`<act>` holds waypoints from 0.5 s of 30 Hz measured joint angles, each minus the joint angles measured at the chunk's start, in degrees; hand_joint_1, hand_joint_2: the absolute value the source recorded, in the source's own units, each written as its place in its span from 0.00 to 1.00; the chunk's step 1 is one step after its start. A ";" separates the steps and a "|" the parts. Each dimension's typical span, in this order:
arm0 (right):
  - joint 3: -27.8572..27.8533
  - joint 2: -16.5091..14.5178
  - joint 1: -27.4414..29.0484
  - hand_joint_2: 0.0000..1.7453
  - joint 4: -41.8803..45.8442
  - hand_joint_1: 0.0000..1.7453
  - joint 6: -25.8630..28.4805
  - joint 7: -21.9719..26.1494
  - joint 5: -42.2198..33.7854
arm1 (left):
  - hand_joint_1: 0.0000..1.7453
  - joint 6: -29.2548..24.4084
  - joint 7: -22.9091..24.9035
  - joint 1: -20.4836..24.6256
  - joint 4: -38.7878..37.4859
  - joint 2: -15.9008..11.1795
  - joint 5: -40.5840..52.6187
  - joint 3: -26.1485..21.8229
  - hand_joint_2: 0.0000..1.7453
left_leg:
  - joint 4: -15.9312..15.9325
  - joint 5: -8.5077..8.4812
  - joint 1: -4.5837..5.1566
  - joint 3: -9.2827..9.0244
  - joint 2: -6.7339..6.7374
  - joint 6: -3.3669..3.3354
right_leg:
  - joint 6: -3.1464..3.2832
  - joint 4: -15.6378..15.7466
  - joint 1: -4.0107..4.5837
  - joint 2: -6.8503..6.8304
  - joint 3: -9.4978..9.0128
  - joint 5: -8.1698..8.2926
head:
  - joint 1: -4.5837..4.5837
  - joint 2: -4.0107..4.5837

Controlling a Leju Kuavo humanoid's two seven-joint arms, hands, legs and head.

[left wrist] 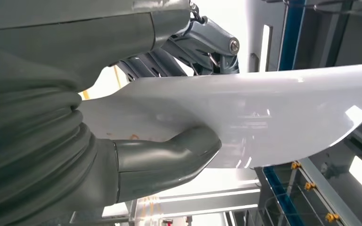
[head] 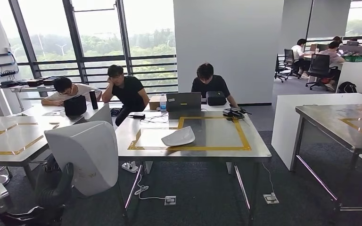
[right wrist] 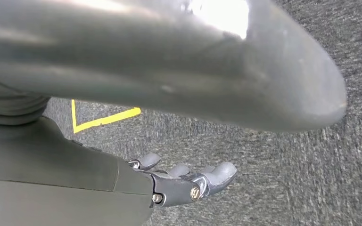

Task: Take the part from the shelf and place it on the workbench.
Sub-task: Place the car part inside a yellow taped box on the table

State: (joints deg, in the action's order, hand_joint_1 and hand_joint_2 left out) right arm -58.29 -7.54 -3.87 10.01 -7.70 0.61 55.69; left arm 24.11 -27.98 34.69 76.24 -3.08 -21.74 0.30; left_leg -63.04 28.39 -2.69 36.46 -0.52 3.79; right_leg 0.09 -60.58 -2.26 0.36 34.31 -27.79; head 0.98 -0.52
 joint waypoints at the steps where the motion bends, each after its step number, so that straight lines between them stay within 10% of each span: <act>1: 0.00 0.00 -0.01 0.00 0.00 0.00 0.01 -0.04 0.00 | 1.00 0.00 -0.01 -0.02 0.07 -0.02 -0.01 0.02 1.00 | -3.75 1.77 0.20 1.87 0.20 -0.20 | 0.28 0.00 0.19 -0.06 -0.04 -0.08 | -0.04 0.00; 4: -0.02 0.00 0.02 0.00 0.00 0.00 0.01 -0.36 0.00 | 1.00 0.00 -0.02 -0.43 0.09 -0.01 -0.01 0.03 1.00 | -12.63 4.25 0.95 6.89 0.25 -1.07 | 0.91 -0.01 0.99 -0.19 -0.35 -0.45 | -0.09 0.00; 9: -0.03 -0.07 -0.03 0.00 0.00 0.00 0.06 -0.52 -0.01 | 1.00 0.01 -0.01 -0.51 0.25 0.01 -0.01 0.05 1.00 | 1.24 -3.42 2.91 0.83 0.43 -4.07 | 1.10 0.04 1.99 -0.13 -1.61 -1.49 | -0.07 -0.01; 15: -0.07 -0.13 -0.14 0.00 0.00 0.00 0.12 -0.43 -0.02 | 1.00 0.07 -0.01 -0.51 0.43 0.25 0.01 0.08 1.00 | 4.08 -3.32 2.64 -1.05 0.19 -4.66 | -0.56 -2.54 2.06 -0.21 -0.56 -3.53 | 0.05 -0.02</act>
State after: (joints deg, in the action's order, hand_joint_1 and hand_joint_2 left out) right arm -58.36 -7.67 -4.01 10.01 -7.58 0.18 55.68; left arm 24.17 -27.98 34.18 76.67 -2.83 -21.73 0.38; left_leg -58.97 25.07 -0.06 35.40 -0.34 -0.88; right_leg -0.46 -63.12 -0.19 0.15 33.75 -31.31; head 1.03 -0.55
